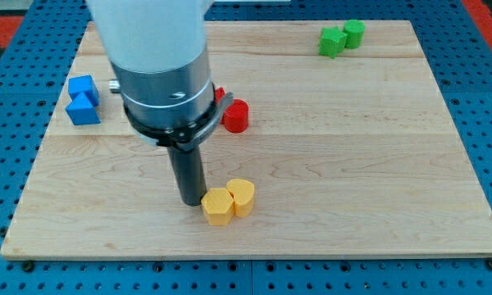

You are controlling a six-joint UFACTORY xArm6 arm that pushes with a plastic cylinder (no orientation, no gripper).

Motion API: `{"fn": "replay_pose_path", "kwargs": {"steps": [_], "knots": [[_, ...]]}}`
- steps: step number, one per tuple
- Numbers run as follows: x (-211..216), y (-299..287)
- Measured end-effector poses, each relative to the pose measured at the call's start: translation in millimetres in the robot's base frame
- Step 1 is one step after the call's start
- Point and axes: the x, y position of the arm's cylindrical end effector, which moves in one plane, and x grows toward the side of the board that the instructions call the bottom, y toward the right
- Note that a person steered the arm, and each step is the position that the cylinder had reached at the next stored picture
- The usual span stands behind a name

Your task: Point your arm at green circle

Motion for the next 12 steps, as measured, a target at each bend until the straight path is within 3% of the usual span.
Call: {"fn": "replay_pose_path", "kwargs": {"steps": [2,5,6,7,8,9,12], "knots": [[-35.0,-18.4],[-38.4,-17.4],[-43.5,14.1],[-63.5,122.7],[-128.6,245.6],[-175.4,312.2],[-241.6,353.8]]}}
